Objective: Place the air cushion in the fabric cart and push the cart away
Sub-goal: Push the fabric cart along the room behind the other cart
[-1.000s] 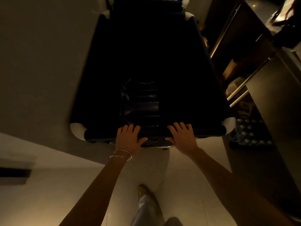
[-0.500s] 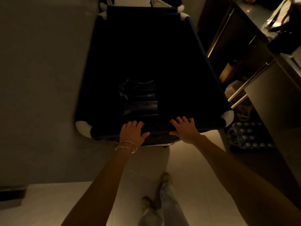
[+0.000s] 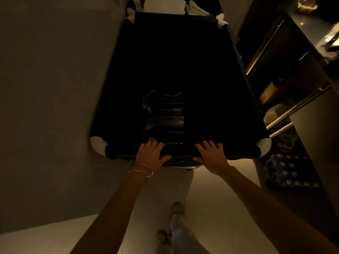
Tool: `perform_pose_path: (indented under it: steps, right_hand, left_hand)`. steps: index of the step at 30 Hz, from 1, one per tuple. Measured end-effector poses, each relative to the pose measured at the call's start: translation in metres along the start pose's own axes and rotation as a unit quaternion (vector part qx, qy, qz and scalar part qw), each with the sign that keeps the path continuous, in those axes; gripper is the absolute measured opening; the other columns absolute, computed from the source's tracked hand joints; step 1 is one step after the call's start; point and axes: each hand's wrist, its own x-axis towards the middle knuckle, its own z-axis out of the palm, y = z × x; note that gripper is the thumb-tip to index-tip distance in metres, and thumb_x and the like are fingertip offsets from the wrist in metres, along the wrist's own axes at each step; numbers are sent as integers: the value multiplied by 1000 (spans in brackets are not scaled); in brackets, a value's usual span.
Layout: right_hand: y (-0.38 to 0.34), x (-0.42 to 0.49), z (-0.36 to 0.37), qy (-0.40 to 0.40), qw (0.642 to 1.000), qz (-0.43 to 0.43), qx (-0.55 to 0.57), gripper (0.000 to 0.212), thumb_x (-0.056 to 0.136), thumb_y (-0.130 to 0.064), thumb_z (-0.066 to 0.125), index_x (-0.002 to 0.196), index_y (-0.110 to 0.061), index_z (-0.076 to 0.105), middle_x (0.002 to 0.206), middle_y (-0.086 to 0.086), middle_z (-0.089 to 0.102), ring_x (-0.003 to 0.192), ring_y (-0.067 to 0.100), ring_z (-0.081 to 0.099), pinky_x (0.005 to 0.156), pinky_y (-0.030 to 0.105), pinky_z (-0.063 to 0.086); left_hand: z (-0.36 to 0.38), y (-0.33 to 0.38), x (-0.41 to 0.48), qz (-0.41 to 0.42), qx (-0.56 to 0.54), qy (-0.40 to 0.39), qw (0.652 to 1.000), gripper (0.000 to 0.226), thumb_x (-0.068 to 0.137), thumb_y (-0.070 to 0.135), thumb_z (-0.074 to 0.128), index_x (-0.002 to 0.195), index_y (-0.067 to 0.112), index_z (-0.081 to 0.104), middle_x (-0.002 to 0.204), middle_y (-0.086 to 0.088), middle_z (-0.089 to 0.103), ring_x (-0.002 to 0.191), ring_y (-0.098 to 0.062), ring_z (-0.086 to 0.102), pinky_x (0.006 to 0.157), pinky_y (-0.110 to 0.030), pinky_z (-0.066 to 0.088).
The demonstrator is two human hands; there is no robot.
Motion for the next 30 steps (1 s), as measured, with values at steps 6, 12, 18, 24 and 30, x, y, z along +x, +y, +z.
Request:
perform_pose_path:
  steps: [6,12,18,24,30]
  right_hand:
    - [0,14,-6,-39,999,-30,-10,63,85,-52,54,136,-20,36,132,6,53,118,28,48,95,38,36]
    - [-6,14,-10,-43,999,-27,-19,60,86,-47,55,136,-20,35,134,3,52,123,25,45,98,37,33]
    - [-7,16,-21,-25,998,-57,-23,58,86,-48,55,135,-21,39,132,3,55,121,25,48,95,35,37]
    - [-8,20,-15,-56,996,-57,-23,62,86,-47,56,139,-22,35,135,4,52,126,27,43,101,39,31]
    - [-4,24,-12,-54,995,-72,-42,62,87,-49,54,139,-22,33,135,4,52,124,28,44,99,39,34]
  left_hand:
    - [-20,-27,10,-50,55,-89,993,49,81,47,63,121,20,54,114,-8,64,103,-27,60,83,-36,49]
    - [-32,-34,18,-34,113,-142,983,44,81,40,65,122,26,55,117,-7,63,107,-29,60,85,-39,51]
    - [-40,-43,15,-34,110,-123,986,39,80,40,66,116,26,60,113,-8,65,104,-30,61,83,-39,51]
    - [-30,-43,18,-44,80,-128,988,38,78,36,69,112,19,63,109,-9,66,100,-29,63,81,-39,53]
    - [-25,-46,19,-48,58,-106,991,35,79,36,69,108,17,65,107,-9,67,98,-28,63,79,-37,52]
